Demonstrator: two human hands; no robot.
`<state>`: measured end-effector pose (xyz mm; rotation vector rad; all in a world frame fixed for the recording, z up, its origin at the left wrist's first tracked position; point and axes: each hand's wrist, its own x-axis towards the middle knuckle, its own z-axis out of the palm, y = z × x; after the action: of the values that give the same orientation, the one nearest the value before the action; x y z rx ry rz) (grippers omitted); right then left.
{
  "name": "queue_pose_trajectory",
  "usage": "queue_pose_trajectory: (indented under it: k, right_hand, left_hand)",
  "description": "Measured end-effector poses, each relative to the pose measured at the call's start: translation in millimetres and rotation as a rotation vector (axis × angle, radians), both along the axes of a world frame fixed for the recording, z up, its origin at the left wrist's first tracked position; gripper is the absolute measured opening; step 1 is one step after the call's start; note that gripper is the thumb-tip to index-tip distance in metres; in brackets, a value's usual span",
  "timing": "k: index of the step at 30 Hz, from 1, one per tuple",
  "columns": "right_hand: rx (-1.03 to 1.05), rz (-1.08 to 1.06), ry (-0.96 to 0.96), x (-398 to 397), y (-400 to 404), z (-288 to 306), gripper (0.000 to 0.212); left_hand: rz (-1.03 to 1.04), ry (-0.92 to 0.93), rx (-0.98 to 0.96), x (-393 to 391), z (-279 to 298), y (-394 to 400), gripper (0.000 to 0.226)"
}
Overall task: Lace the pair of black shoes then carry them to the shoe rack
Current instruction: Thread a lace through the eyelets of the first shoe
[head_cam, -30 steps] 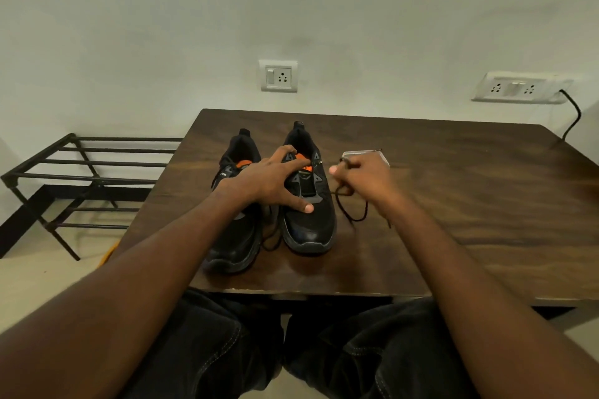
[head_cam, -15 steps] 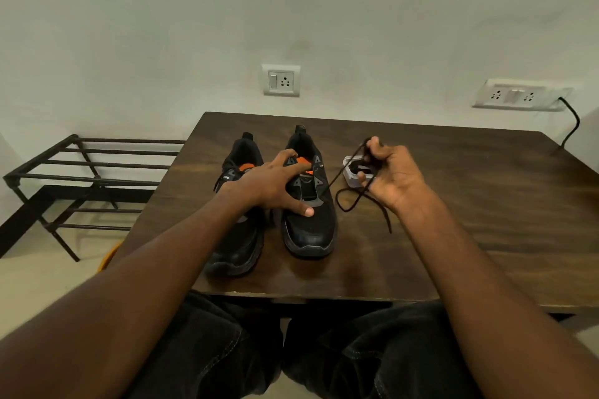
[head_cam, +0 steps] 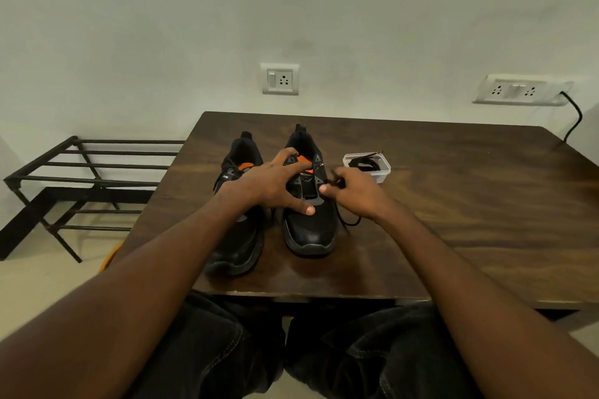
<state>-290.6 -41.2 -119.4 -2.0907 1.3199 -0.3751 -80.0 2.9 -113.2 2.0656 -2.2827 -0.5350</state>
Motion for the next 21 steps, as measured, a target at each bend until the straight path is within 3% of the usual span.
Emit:
queue_pose_trajectory:
  k: [4,7,9,13,14,15,17,19,21]
  right_hand:
    - [-0.01,0.051,0.142,-2,-2,2,0.03]
    - [0.024,0.027,0.129,-6,-9,4,0.02]
    - [0.172,-0.096,-0.149,-7,-7,10,0.01]
    - [0.68,-0.416,-1.172,-20,-10,32,0.016]
    - [0.754,-0.443,-1.323,-23,-11,35,0.02]
    - [0.761,-0.454,-1.353,-24,-10,37,0.021]
    - [0.554,-0.441,-1.049,-21,-8,29,0.017]
    - [0.159,-0.301,-0.47,-14,-5,15,0.019]
    - [-0.079,-0.099,-0.019,-4,-4,4,0.017]
  left_hand:
    - [-0.004,-0.015,-0.018,2,-2,-1,0.111]
    - [0.001,-0.008,-0.012,1,-2,-2,0.112]
    - [0.004,0.017,0.001,2,-1,-2,0.112]
    - [0.003,0.041,0.013,3,2,-2,0.112]
    - [0.003,0.032,0.009,3,1,-2,0.112]
    - [0.001,0.019,0.006,3,1,-2,0.112]
    - [-0.006,-0.007,0.001,2,0,-3,0.112]
    - [-0.009,-0.015,0.001,2,-1,-5,0.113]
    - [-0.003,-0.019,-0.004,2,-2,-5,0.113]
